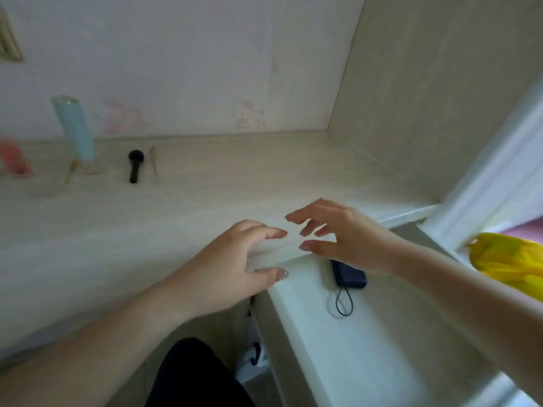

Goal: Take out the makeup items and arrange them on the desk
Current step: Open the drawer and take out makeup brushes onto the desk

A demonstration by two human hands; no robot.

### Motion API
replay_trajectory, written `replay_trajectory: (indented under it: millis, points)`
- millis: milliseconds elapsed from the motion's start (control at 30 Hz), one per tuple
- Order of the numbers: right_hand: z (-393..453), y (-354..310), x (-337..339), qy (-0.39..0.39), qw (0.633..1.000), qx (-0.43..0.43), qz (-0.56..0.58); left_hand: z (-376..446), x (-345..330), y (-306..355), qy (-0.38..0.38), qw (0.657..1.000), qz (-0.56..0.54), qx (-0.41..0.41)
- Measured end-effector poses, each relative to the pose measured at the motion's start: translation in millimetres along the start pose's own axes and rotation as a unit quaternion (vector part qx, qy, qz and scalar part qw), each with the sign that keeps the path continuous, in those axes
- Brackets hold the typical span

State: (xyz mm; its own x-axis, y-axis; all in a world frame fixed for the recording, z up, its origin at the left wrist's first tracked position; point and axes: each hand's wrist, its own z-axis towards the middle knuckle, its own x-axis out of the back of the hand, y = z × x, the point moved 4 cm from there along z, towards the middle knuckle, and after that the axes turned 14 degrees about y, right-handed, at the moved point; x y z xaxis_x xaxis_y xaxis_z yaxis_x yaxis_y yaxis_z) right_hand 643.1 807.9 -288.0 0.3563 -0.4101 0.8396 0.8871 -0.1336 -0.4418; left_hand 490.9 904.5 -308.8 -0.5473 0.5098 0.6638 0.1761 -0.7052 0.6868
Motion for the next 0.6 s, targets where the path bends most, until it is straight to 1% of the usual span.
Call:
replay_trajectory:
  millis: [167,267,333,433,533,600]
  points:
    - [-98.4,40.7,41.0,-0.056,0.993,-0.029,-0.096,-29.1,-81.8,57.7,-0.139,0.987,-0.021,-0.077]
    - [-150.0,57.5,54.1,-0.081,0.984,-0.065,-0.145,-54.8,-122.1,76.8,-0.212,0.97,-0.01,-0.119]
    - [-183.9,66.0,59.4,-0.088,0.98,-0.096,-0.148,-72.3,-146.9,90.0,-0.267,0.954,-0.01,-0.135]
    - [-217.0,75.0,60.6,-0.088,0.982,-0.117,-0.121,-86.6,-167.0,98.9,-0.299,0.944,-0.022,-0.141]
    - [-248.1,79.4,56.6,-0.122,0.977,-0.136,-0.109,-97.0,-182.6,104.5,-0.318,0.936,-0.024,-0.15]
    - [-260.7,79.9,51.7,-0.14,0.974,-0.133,-0.115,-101.3,-188.2,106.1,-0.316,0.935,-0.019,-0.16]
